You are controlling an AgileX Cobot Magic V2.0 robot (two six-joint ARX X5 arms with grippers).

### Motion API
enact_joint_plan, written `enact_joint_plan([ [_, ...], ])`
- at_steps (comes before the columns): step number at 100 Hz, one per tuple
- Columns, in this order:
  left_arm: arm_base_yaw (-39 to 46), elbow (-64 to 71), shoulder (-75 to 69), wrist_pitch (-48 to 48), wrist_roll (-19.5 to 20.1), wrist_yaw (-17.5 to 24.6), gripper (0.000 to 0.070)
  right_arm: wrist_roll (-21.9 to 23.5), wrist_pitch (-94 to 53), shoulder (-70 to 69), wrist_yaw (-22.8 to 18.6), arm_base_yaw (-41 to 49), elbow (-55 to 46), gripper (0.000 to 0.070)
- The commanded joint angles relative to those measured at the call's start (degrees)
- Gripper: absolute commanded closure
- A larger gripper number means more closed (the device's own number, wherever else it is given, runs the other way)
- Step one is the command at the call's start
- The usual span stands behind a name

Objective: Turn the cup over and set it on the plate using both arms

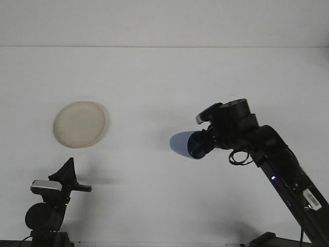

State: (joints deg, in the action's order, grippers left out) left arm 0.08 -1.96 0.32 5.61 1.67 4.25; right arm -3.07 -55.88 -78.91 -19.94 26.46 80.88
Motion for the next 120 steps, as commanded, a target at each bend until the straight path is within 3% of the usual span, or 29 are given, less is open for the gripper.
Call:
enact_joint_plan([
  [1, -0.1, 1.2, 0.0, 0.8, -2.8, -0.3, 0.0685, -2.6, -2.8, -3.2, 1.9, 4.0, 3.0, 0.0699],
  [27, -0.1, 1.2, 0.0, 0.5, -17.9, -0.3, 0.0685, -3.0, -12.7, -14.7, 8.7, 15.6, 8.8, 0.0699],
  [39, -0.1, 1.2, 0.0, 0.3, -22.1, -0.3, 0.0685, -3.0, -14.9, -19.4, 13.1, 19.1, 10.0, 0.0699],
  [63, -0.1, 1.2, 0.0, 0.4, -22.6, -0.3, 0.0685, -3.0, -16.8, -25.1, 18.3, 22.0, 10.0, 0.0699],
  [76, -0.1, 1.2, 0.0, 0.5, -22.6, -0.2, 0.0685, -3.0, -16.8, -26.2, 18.4, 22.6, 10.0, 0.0693],
  [80, -0.1, 1.2, 0.0, 0.5, -22.7, -0.3, 0.0685, -3.1, -16.9, -26.2, 18.4, 22.7, 10.0, 0.0657],
  [89, -0.1, 1.2, 0.0, 0.5, -25.0, -0.2, 0.0685, -3.4, -16.6, -26.2, 18.3, 22.7, 10.0, 0.0479],
  [93, -0.1, 1.2, 0.0, 0.5, -26.2, -0.2, 0.0685, -3.5, -16.5, -26.2, 18.3, 22.8, 10.1, 0.0438],
  [120, -0.1, 0.9, 0.0, 0.5, -32.9, 0.0, 0.0688, -3.2, -21.4, -24.4, 17.9, 22.0, 20.2, 0.0432],
])
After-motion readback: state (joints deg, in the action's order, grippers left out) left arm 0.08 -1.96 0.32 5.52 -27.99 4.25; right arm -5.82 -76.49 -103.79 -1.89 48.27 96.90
